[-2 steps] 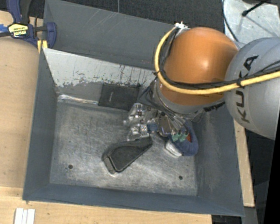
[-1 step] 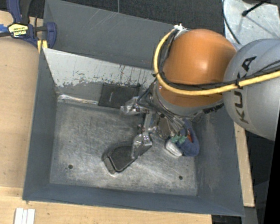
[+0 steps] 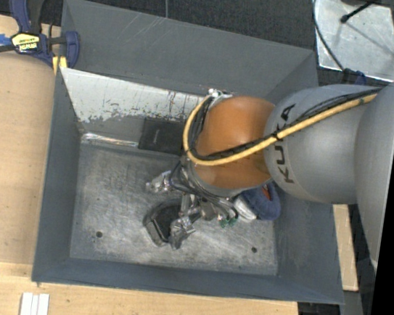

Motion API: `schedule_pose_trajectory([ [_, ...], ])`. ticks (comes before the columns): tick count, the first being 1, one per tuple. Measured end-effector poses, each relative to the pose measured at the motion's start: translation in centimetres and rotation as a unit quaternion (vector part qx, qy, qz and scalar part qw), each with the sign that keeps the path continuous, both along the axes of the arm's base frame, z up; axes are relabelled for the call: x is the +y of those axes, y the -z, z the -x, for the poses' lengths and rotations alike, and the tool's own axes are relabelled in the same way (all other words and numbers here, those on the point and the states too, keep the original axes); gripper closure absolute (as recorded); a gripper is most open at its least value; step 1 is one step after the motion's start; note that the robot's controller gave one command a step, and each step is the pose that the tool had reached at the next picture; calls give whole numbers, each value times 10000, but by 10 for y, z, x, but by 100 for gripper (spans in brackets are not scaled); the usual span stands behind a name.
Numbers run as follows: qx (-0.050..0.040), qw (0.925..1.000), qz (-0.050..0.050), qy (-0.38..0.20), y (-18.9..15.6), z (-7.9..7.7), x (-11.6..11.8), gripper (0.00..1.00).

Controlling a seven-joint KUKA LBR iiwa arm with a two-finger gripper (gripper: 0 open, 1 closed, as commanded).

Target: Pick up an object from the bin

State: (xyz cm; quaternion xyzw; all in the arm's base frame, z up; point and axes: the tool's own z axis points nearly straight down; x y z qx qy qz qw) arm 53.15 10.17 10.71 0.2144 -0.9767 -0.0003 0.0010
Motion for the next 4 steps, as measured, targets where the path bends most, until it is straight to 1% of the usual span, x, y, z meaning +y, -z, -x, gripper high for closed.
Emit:
schedule_pose_trajectory([
  [1, -62, 10000, -29, -1, -6, -4, 3, 100],
  [2, -60, 9874, -9, -1582, -109, 4, 22, 100],
  [3, -29, 9877, -8, -1562, -107, 5, 21, 0],
  [4, -25, 9803, -12, -1976, 8, 32, -8, 0],
])
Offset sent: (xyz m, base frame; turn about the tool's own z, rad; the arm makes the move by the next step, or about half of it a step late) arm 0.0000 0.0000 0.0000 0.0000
